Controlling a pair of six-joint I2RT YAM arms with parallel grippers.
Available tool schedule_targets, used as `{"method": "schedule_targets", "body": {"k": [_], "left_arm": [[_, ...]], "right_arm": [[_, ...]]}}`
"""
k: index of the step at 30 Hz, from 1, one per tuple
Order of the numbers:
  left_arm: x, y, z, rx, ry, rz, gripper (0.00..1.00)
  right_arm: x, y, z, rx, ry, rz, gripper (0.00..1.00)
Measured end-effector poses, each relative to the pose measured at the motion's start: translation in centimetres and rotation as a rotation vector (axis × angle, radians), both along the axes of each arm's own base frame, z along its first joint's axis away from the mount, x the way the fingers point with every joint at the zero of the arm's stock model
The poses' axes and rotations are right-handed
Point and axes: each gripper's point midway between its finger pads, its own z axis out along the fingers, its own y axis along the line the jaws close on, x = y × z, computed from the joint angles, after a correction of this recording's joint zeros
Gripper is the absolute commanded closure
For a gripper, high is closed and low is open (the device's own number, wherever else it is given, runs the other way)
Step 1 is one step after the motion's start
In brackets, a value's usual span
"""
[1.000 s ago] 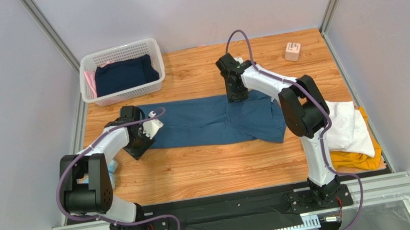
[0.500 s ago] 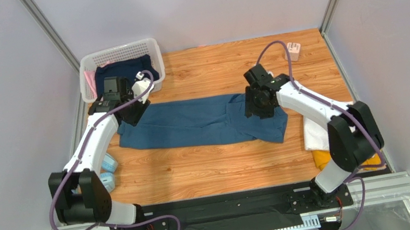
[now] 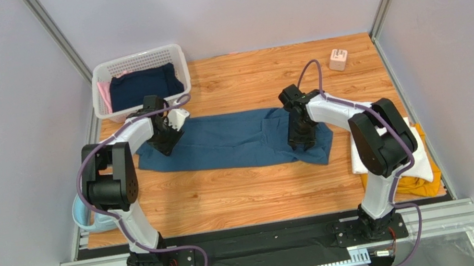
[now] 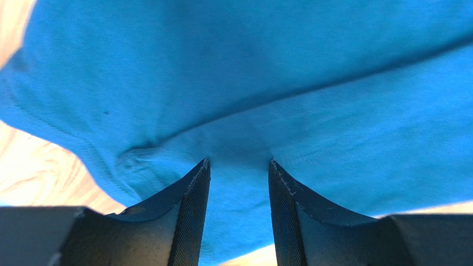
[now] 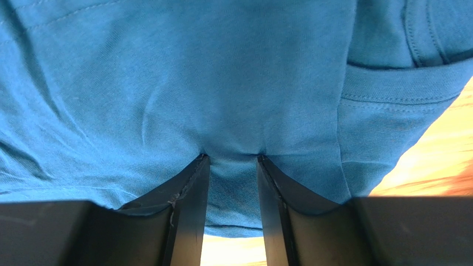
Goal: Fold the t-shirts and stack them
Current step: Rotate the tshirt 90 degrees
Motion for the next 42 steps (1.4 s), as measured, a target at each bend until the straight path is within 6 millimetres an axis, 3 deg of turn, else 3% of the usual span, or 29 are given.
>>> {"method": "schedule_targets", "body": {"k": [8,14,19,25,28,31,35,38,42], "left_arm": [[-0.7,0.5,-0.1,0.018,-0.039,-0.015,0.51],[-5.0,1.2,0.0,0.035,-0.011,-0.032,0.51],[-7.8,1.2,1.5,0.025,0.015,-0.043,0.51],[-10.7,-2.9,4.7,-0.040,0.006,-0.156,0.51],[-12.3,-4.9,4.9,-0.078,0.047,-0.212,0.51],[-13.2,-5.6,4.6,-0.097,0.082,-0.216,0.51],[-11.8,-5.6,5.0,-0.086,0.038,-0.198,0.49],[-8.5,-5.7,6.2,-0.070,-0.045,-0.175,0.50],[-2.3,-5.1,6.8,-0.026,-0.125,-0.117,0.53]], "right_arm": [[1.3,-1.4,-0.2,0.030,0.021,-0.062,0.61],[4.4,-3.6,-0.1,0.057,0.037,-0.138,0.63],[7.5,-5.3,0.2,0.055,0.014,-0.172,0.63],[10.8,-5.1,0.7,0.066,-0.008,-0.166,0.63],[13.3,-4.5,1.4,0.081,-0.041,-0.155,0.63],[15.0,-4.0,1.8,0.100,-0.059,-0.141,0.63],[14.7,-3.9,1.5,0.104,-0.037,-0.130,0.63],[14.4,-3.9,1.4,0.100,-0.022,-0.127,0.63],[14.3,-3.8,1.5,0.104,-0.014,-0.122,0.64]]}}
